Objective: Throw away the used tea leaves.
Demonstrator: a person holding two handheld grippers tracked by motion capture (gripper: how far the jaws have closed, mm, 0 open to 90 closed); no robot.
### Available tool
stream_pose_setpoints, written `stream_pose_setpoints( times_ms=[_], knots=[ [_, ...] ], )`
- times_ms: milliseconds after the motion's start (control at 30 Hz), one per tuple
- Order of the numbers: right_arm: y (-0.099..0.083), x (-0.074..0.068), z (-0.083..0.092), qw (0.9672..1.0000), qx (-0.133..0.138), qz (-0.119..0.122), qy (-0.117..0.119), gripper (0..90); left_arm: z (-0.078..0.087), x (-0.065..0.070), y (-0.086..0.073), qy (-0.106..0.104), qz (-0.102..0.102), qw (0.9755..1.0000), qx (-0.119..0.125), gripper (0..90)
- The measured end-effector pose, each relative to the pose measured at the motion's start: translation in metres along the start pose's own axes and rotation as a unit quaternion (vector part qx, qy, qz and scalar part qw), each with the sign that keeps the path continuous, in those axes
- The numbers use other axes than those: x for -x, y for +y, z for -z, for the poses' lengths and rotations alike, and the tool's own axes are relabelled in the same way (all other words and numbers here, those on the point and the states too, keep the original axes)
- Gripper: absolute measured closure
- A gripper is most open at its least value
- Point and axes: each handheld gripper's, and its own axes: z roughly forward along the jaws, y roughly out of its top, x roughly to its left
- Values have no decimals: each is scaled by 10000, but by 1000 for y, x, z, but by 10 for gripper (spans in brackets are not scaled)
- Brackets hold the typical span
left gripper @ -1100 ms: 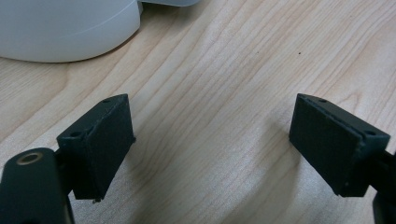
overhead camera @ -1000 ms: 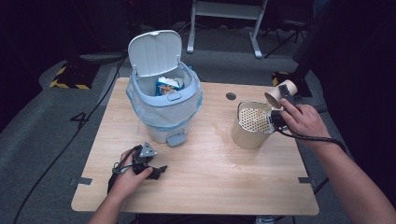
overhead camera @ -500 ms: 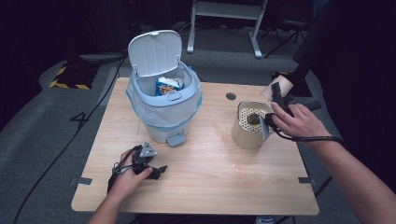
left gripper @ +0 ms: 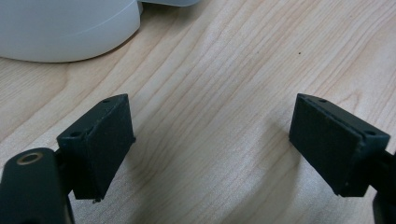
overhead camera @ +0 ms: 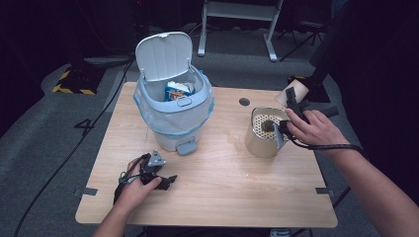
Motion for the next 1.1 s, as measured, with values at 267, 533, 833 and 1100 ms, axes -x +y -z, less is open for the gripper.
stream_pose_setpoints(
  times_ms=[267, 533, 833, 1100],
  knots=[
    [3, 0, 0, 9999, 52, 110, 9, 367, 0, 0, 0, 1, -2, 10000, 0, 140],
    [-2, 1, -4, 9928, 486, -870, 665, 354, 0, 0, 0, 0, -3, 10000, -1, 140],
    [-40, -7, -27, 8713, 1259, -4199, 2205, 351, 0, 0, 0, 0, -1, 10000, -1, 140],
    [-62, -25, -35, 7016, 1813, -6189, 3031, 347, 0, 0, 0, 1, -1, 10000, 0, 140]
  ],
)
